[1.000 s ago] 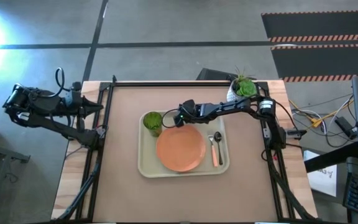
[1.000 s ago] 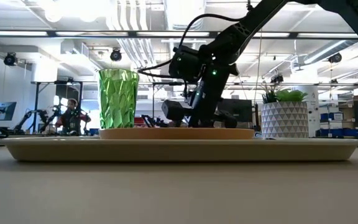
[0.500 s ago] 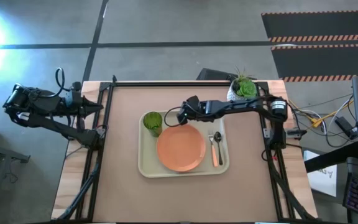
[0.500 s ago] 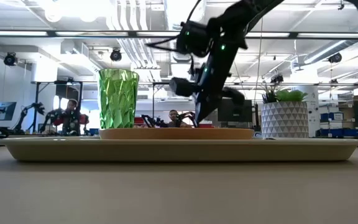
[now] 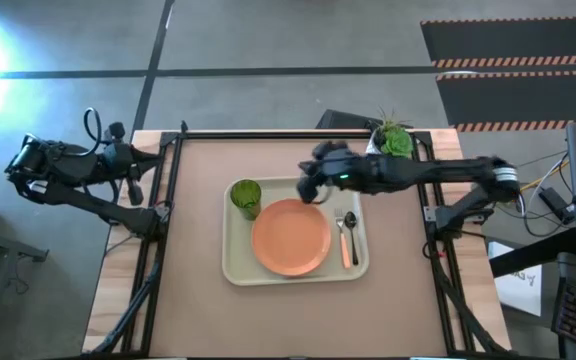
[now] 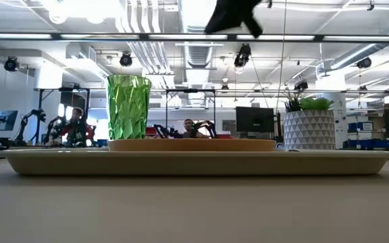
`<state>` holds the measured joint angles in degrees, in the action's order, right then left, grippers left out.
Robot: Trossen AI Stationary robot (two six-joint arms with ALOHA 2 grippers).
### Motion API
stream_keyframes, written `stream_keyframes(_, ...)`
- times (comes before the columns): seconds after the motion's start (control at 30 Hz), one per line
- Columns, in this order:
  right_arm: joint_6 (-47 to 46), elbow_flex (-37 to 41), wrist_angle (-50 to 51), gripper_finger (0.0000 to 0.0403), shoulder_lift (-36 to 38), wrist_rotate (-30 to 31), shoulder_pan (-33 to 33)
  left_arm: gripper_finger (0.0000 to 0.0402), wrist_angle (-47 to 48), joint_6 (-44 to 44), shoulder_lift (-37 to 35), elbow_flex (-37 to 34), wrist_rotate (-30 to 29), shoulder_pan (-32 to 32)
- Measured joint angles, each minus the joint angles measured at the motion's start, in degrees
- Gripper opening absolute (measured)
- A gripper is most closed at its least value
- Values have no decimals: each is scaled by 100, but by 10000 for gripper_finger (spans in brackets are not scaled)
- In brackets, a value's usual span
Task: Pick and place plate/cup/fork/spoon on tray
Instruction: Adjust the gray tray
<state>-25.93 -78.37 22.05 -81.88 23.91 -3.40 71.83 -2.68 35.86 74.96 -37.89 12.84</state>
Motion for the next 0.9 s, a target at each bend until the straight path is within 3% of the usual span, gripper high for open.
stream_keyframes(0.23, 749, -2, 259, 9, 1071, -190, 142, 0, -181, -410, -6, -4, 2, -1)
stream_keyframes(0.4, 533, -2, 1406, 8, 1476, -468, 142, 0, -478, -556, 0, -12, 4, 0)
stream_keyframes(0.7, -2233, 238, 5377, 8, 1468, -467, 592, 0, -813, -610, 107, -33, 9, 0)
stream_keyframes(0.9, -3936, 1174, 5687, 8, 1432, -566, 1394, 0, -846, -614, 307, -33, 13, 0)
